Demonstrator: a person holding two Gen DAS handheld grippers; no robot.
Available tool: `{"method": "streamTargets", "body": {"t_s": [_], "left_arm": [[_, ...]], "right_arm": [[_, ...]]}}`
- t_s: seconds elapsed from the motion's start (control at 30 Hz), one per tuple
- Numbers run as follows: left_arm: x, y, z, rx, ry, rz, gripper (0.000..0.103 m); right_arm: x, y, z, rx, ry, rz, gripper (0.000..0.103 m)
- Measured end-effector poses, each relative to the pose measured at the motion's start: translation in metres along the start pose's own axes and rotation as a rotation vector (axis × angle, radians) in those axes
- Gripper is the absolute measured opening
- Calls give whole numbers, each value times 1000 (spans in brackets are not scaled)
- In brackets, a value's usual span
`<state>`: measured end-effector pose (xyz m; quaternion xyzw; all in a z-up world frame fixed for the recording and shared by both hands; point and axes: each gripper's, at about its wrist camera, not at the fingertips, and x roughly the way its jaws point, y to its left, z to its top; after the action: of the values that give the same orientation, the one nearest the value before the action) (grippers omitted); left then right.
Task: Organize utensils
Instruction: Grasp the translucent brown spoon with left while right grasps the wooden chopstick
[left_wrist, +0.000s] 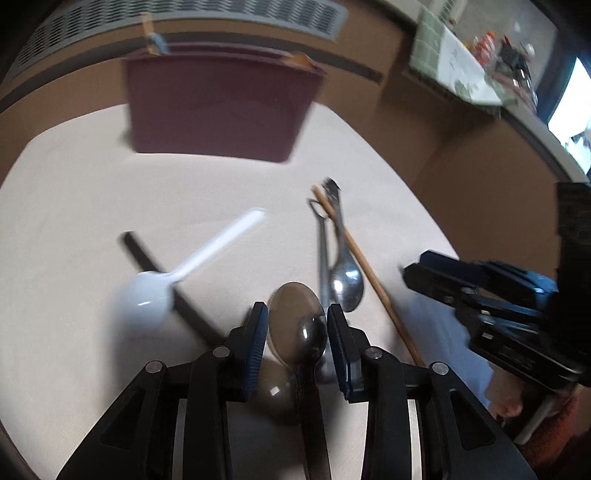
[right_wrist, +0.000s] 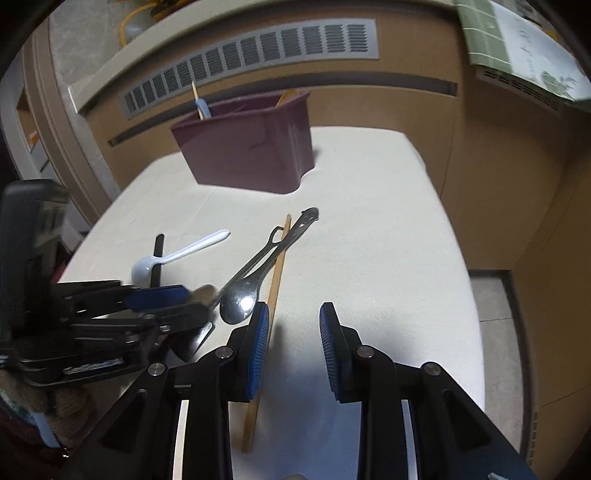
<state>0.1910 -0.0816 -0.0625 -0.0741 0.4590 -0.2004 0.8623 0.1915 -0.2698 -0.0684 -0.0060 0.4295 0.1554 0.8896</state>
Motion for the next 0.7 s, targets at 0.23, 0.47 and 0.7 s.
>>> {"method": "streamTargets", "body": {"t_s": [0.23, 0.47, 0.7], "left_arm": [[-59, 33, -4, -70, -155, 66, 34], [-77, 56, -4, -131, -207, 81, 34], [-72, 55, -7, -130, -192, 70, 34]], "right_arm": [[39, 12, 22, -56, 74, 10, 23], [64, 15, 41, -80, 104, -32, 17], [54, 21, 41, -99, 76, -2, 4]]}}
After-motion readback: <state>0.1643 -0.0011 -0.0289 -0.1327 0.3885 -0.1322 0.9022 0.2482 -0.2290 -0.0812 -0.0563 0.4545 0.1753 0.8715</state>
